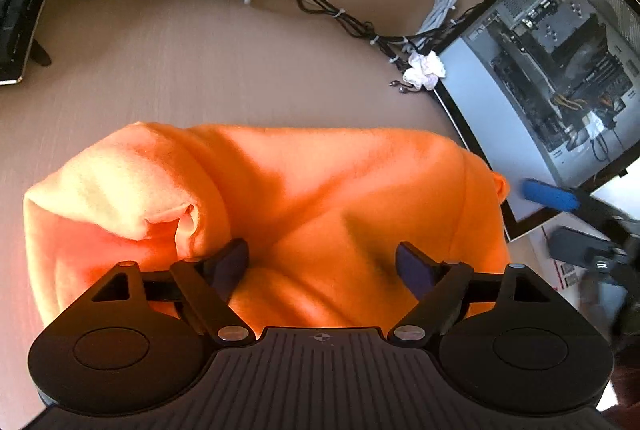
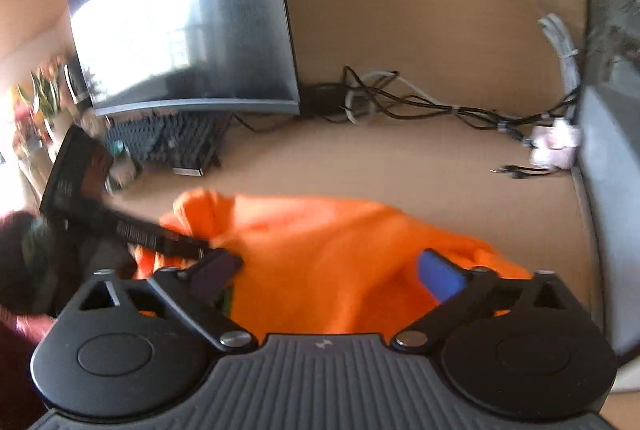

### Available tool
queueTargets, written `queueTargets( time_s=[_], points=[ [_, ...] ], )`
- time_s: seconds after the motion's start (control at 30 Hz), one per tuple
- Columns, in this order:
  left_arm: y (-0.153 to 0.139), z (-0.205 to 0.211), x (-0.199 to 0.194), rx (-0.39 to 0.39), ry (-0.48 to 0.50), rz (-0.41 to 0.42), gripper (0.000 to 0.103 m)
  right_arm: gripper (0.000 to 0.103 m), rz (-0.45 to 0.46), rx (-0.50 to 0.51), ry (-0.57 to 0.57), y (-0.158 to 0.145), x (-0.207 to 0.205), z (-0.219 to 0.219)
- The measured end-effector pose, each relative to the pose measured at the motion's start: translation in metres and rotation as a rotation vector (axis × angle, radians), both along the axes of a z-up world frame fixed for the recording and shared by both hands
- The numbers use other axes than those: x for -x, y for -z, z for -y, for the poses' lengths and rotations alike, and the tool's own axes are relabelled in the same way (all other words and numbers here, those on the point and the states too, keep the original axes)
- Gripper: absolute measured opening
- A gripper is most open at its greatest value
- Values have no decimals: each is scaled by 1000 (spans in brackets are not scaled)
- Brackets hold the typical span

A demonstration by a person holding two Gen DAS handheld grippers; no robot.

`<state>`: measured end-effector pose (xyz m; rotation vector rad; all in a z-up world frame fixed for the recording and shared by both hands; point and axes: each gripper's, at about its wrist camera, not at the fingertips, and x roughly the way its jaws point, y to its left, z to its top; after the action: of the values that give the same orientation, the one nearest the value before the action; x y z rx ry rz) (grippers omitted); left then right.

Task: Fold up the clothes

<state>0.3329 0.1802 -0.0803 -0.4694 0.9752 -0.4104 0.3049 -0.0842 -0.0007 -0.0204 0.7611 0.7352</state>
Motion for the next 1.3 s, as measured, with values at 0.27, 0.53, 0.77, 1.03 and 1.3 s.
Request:
queueTargets(
  time_s=[0.27, 0.53, 0.77, 1.03, 1.3],
  points=[
    [-20, -13, 11, 59, -65, -32, 88, 103, -107, 192, 23, 77, -20, -41],
    [-23, 4, 32, -19, -22, -40, 92, 103, -101, 147, 43, 38, -5, -12],
    [-14, 16, 33, -88, 9, -6, 96, 103, -70, 321, -224, 8, 64, -36],
    [-12, 12, 36, -65, 19, 10, 96, 103, 423, 745, -34, -15, 63, -53],
    [-11, 12, 36, -57, 18, 8, 96, 103, 35, 285, -73, -31, 32, -23]
  ],
)
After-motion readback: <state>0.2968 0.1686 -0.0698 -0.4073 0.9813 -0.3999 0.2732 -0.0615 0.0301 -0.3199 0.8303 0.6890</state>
